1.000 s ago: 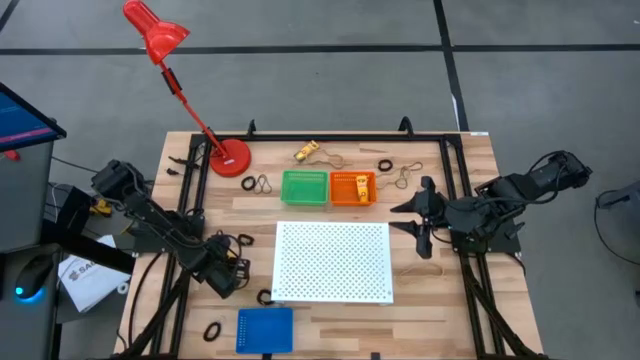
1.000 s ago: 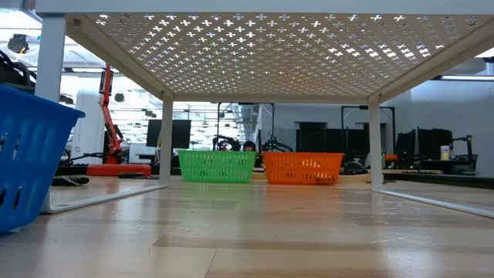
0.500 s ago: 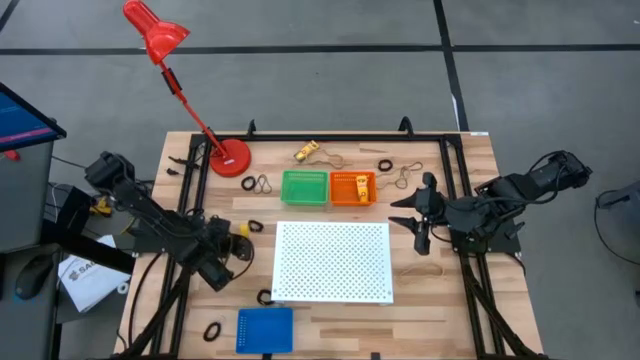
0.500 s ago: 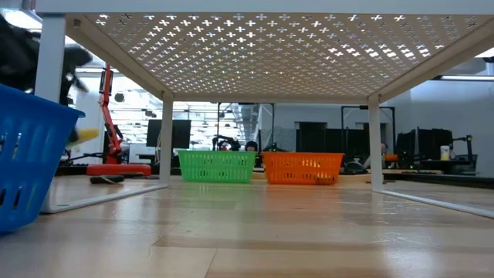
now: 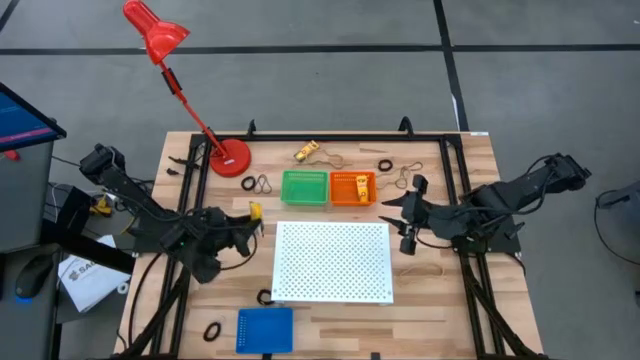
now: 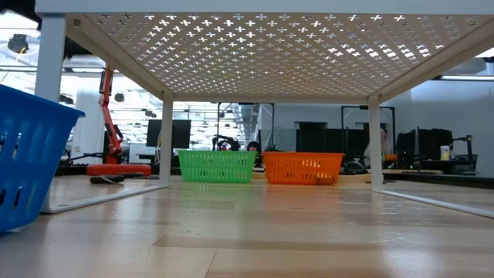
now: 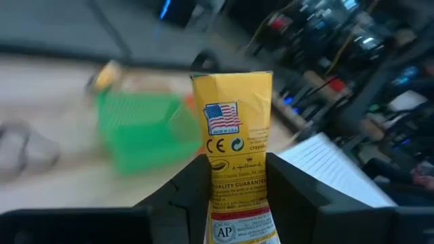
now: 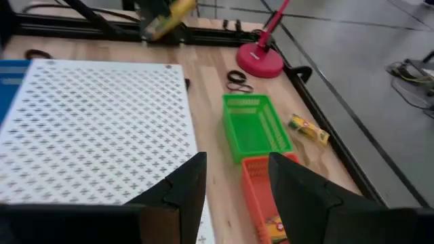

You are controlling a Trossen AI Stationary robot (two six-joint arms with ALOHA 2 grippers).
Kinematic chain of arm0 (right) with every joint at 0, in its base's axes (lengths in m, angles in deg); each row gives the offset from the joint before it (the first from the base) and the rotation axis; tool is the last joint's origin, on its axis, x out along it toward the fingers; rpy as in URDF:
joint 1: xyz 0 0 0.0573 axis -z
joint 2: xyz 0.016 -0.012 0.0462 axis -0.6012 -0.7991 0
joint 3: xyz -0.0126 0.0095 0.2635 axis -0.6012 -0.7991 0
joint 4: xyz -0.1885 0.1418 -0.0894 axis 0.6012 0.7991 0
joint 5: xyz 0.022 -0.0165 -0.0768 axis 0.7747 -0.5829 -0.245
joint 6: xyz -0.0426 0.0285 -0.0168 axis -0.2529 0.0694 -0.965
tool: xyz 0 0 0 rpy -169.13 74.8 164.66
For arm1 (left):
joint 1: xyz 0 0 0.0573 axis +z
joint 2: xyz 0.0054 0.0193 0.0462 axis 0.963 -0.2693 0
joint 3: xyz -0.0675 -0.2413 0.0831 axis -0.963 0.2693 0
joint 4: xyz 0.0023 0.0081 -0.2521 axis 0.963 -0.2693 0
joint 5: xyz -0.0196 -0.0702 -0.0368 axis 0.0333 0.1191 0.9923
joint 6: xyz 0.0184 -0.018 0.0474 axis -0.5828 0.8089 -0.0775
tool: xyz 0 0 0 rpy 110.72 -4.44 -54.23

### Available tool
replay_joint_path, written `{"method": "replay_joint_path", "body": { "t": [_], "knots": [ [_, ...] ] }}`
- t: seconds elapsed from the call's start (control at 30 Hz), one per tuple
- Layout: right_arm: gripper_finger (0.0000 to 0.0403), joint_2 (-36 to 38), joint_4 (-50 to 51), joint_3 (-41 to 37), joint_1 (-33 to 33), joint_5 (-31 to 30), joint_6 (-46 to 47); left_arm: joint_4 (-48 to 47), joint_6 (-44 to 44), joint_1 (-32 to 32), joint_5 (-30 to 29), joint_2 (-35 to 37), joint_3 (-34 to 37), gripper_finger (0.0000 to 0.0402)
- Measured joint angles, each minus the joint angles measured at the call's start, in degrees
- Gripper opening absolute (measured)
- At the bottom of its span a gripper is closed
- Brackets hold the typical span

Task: Pick & Place Office Desk Supplies
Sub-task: Put the crayon box into the orange bin

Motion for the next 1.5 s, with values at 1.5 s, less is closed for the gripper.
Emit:
{"method": "replay_joint_path", "body": {
  "t": [1.5],
  "knots": [
    [0.0238,-24.27,-75.34,0.02,0.31,-3.10,-60.20,103.32,-77.31,26.21,57.29,-25.37,-8.72,0.0122]
  ]
}}
